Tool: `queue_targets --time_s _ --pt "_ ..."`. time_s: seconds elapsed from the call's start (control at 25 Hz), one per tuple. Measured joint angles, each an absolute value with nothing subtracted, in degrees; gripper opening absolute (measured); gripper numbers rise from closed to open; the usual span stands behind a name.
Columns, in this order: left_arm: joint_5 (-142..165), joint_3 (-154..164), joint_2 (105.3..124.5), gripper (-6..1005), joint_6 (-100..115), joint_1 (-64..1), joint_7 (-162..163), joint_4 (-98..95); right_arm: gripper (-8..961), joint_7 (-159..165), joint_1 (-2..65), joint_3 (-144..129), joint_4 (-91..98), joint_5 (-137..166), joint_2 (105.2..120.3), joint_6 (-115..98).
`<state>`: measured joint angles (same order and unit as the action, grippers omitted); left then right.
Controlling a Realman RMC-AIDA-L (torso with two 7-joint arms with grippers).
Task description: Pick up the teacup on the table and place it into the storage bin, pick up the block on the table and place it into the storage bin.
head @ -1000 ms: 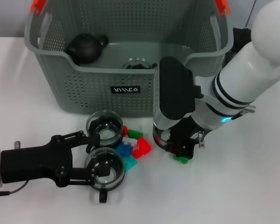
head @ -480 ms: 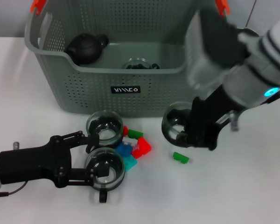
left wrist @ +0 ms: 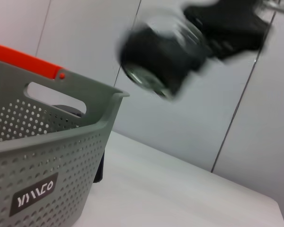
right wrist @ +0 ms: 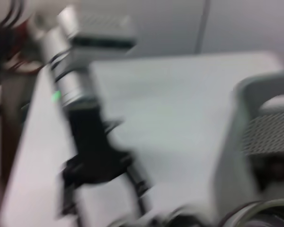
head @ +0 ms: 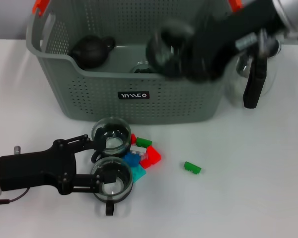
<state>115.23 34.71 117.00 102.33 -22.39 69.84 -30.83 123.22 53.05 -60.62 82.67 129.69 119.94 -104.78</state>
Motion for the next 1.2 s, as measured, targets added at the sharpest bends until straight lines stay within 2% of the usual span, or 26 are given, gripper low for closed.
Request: queue_targets --time_s 0.24,0.52,0.64,0.88,1.2 --pt "115.17 34.71 117.0 933 102.38 -22.5 69.83 -30.8 54 126.38 57.49 -58.84 77.56 137.4 119.5 -91.76" --pt "115.13 34.72 117.03 932 102.4 -22.52 69.7 -30.75 54 130.14 67.07 -58.63 57.92 147.41 117.75 -78.47" --pt "115.13 34.72 117.12 932 102.39 -22.38 69.69 -30.75 54 130.69 69.86 -58.74 51.48 149.56 117.47 -74.02" --pt "115.19 34.72 117.16 932 102.39 -22.16 69.69 -30.76 54 130.6 71.38 -59.3 44.29 151.23 117.97 -69.09" --pt "115.46 34.72 117.22 933 102.39 -22.07 69.69 -30.76 55 130.26 70.74 -60.66 39.55 151.35 117.62 -66.15"
